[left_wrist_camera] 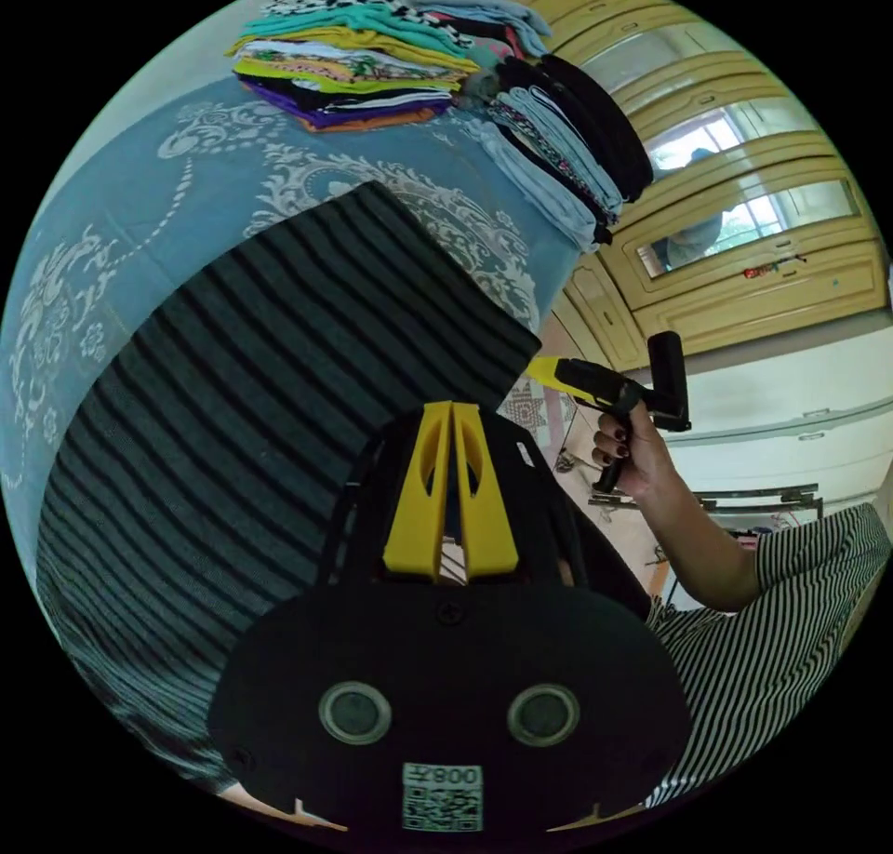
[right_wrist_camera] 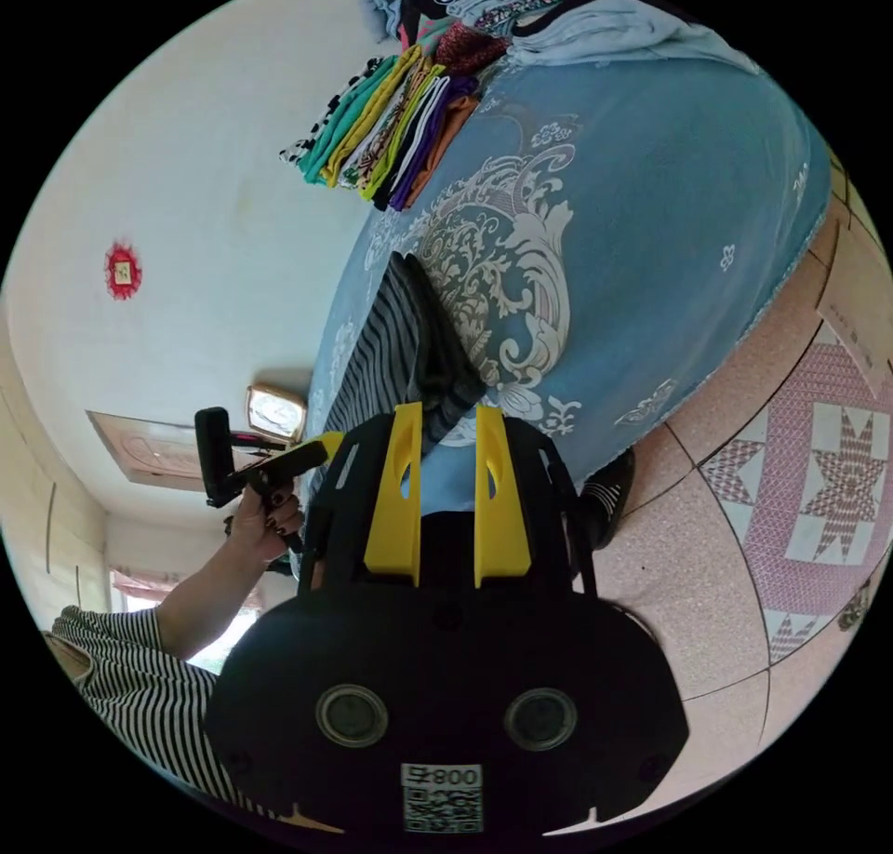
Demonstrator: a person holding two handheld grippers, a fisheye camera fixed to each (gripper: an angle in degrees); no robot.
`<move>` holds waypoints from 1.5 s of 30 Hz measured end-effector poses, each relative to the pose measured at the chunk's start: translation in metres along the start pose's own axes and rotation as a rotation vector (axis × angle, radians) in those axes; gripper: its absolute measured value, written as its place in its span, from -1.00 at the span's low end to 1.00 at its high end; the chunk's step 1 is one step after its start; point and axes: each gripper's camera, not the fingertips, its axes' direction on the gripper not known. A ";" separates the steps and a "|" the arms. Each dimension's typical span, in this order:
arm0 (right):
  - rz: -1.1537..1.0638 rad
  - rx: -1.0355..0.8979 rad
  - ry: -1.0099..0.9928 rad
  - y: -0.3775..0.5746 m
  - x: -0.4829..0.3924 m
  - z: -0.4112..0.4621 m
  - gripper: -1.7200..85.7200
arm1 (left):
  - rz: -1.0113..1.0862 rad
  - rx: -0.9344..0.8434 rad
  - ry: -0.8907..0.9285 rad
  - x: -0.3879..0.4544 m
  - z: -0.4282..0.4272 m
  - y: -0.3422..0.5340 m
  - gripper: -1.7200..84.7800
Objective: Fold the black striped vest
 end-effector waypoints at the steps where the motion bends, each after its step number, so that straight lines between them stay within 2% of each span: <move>1: 0.007 -0.001 -0.026 0.001 0.014 0.003 -0.75 | 0.027 -0.020 0.003 0.009 0.016 -0.019 -0.96; 8: 0.034 -0.016 -0.114 0.008 0.084 0.022 -0.73 | 0.075 -0.153 -0.010 0.037 0.102 -0.110 -0.96; 23: -0.023 -0.048 -0.222 0.009 0.159 0.054 -0.67 | 0.075 -0.116 0.014 0.047 0.165 -0.216 -0.96; 30: 0.018 -0.046 -0.169 0.002 0.173 0.068 -0.79 | 0.115 -0.112 0.031 0.048 0.171 -0.255 -0.96; 33: 0.039 -0.040 -0.187 0.003 0.182 0.070 -0.81 | 0.135 -0.030 0.040 0.043 0.154 -0.276 -0.96; 37: 0.034 -0.043 -0.200 -0.001 0.186 0.071 -0.82 | 0.097 0.027 -0.039 0.020 0.127 -0.321 -0.94; 45: 0.019 -0.053 -0.233 -0.010 0.181 0.068 -0.82 | 0.118 -0.061 -0.170 -0.011 0.115 -0.410 -0.81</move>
